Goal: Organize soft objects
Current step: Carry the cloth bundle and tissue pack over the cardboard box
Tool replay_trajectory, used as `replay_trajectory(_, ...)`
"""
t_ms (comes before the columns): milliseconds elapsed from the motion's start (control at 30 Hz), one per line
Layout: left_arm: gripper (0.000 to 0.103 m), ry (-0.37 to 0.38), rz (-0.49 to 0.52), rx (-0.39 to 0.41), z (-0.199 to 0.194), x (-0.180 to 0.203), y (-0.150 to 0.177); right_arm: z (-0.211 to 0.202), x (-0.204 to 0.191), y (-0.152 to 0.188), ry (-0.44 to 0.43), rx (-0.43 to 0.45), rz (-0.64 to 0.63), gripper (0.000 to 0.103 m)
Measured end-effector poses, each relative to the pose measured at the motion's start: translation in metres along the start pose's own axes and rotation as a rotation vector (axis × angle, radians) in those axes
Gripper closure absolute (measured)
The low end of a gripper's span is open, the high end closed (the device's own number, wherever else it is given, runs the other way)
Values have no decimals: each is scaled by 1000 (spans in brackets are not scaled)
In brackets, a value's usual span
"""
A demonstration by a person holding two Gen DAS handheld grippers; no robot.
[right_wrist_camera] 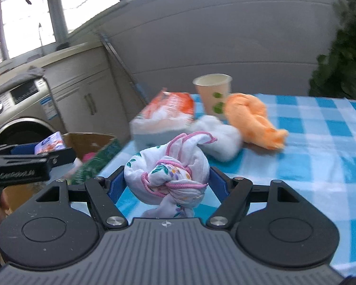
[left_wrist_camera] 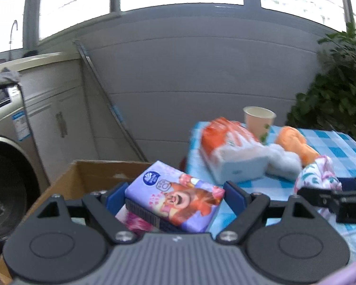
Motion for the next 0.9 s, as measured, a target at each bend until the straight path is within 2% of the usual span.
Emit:
replay_trajectory(200,17,-88,-27,22,2,-32,-11,20,-38,-7,-80,0,-41,11)
replay_trajectory(433,17,-195,-66,12,13,-68,-12,51,-83,-9,-171,-7,-78,11)
replay_trajectory(700,17,-289,-105,-11,29,-101,-9,87,-115,-7,-246,-27,-112,11)
replay_trajectory(900,17,-354,-154,-14,35,-128,-9,101,-124,-4,-288,-36,-115,11)
Point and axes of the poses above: each gripper's, at about its wrist camera, not at the fingertips, and z roughly the way its jaws point, x to its right, y to its underside, the point moved 3 cm from there along z, roughly the way its jaws point, and after that the axes turned 15 degrees about x, right-handed, at the moved point
